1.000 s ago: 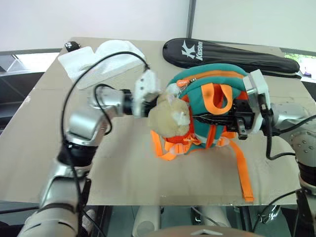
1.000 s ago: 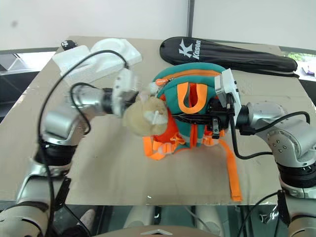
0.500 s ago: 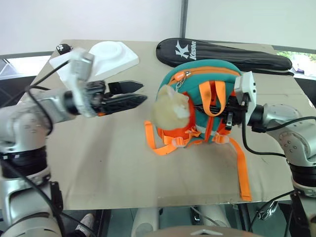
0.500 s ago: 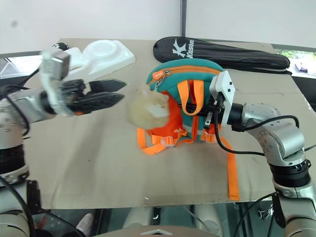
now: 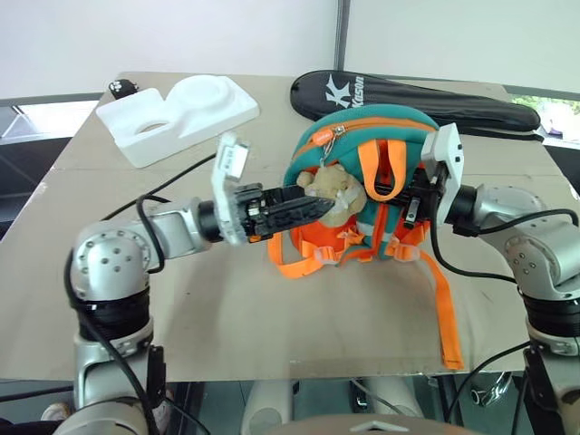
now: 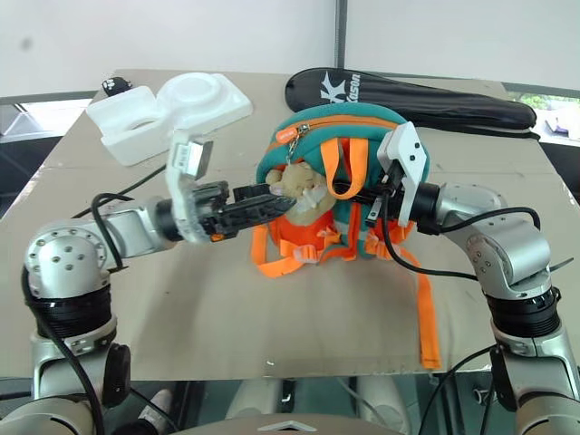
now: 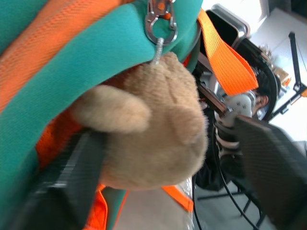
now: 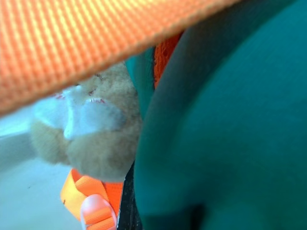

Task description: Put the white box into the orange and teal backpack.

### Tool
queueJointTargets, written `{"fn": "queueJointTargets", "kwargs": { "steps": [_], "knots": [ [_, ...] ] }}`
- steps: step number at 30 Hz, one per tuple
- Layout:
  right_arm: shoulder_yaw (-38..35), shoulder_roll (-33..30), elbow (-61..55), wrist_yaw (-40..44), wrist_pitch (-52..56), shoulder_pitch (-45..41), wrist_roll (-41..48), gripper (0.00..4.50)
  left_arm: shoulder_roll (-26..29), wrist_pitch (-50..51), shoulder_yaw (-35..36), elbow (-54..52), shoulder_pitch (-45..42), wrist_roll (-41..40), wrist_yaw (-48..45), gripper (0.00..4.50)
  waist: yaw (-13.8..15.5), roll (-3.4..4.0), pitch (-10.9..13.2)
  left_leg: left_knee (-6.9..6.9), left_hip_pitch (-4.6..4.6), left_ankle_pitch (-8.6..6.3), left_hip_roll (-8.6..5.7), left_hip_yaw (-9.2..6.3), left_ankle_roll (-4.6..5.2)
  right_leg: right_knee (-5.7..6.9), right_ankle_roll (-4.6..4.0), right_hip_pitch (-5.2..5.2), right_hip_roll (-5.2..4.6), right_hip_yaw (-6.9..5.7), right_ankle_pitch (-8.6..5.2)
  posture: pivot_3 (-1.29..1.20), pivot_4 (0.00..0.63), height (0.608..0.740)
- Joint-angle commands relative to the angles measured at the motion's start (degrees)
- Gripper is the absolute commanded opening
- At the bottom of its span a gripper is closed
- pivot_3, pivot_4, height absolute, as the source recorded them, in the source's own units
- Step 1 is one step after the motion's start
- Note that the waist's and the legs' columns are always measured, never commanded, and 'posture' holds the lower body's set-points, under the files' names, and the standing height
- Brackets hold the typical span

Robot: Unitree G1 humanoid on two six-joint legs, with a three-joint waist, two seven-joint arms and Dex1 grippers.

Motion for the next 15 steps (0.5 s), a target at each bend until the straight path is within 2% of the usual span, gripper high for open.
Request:
{"fn": "queueJointTargets", "kwargs": {
  "steps": [1,6,9,12,14,15],
  "knots": [
    [-2.8,1.6,-3.2,-4.2,0.2,1.2,0.8,0.00,2.3,-2.4,1.8,0.0,-2.1,-0.3,-3.0,2.26,0.0,0.00,0.0,0.00,0.00,0.00,0.00,0.00,0.00,0.00,0.00,0.00,0.00,0.00,0.00,0.00,0.150,0.740],
    [-7.5,6.1,-2.9,-13.2,1.3,1.2,1.6,0.00,6.8,-3.7,6.4,4.0,-3.6,-2.2,-5.5,0.02,0.0,0.01,0.0,0.00,0.01,0.00,0.00,0.00,0.00,0.01,-0.01,-0.01,0.03,0.00,-0.01,0.00,0.150,0.740],
    [-9.9,8.4,-2.2,-17.5,2.0,0.2,2.8,0.00,8.6,-3.7,9.5,6.5,-4.7,-4.9,-6.3,0.02,0.0,0.01,0.0,0.01,0.00,0.00,0.00,0.00,0.00,-0.01,0.00,-0.01,0.02,0.01,0.00,0.00,0.150,0.740],
    [-14.5,11.6,0.1,-24.4,1.2,-1.0,3.5,0.00,11.1,-2.6,15.2,12.8,-5.6,-11.0,-3.1,0.02,-0.1,0.01,0.0,0.01,-0.05,0.00,0.00,0.00,0.00,-0.04,0.00,-0.02,0.00,0.00,0.00,0.00,0.150,0.740],
    [-16.8,13.0,1.2,-27.5,1.2,-1.4,4.2,0.00,12.3,-2.4,16.8,15.0,-4.7,-11.7,-1.9,0.02,-0.1,0.02,0.0,0.00,-0.05,0.00,0.00,0.00,0.00,-0.02,0.00,-0.06,0.00,0.00,0.00,0.00,0.150,0.740],
    [-18.8,13.6,2.6,-29.4,0.5,-1.9,4.5,0.00,13.0,-3.2,17.2,15.9,-1.7,-8.9,-2.4,0.02,-0.1,0.02,0.0,-0.04,-0.06,0.00,0.00,0.00,0.00,-0.01,0.00,-0.09,0.00,0.00,0.00,0.00,0.150,0.740]
  ]
}}
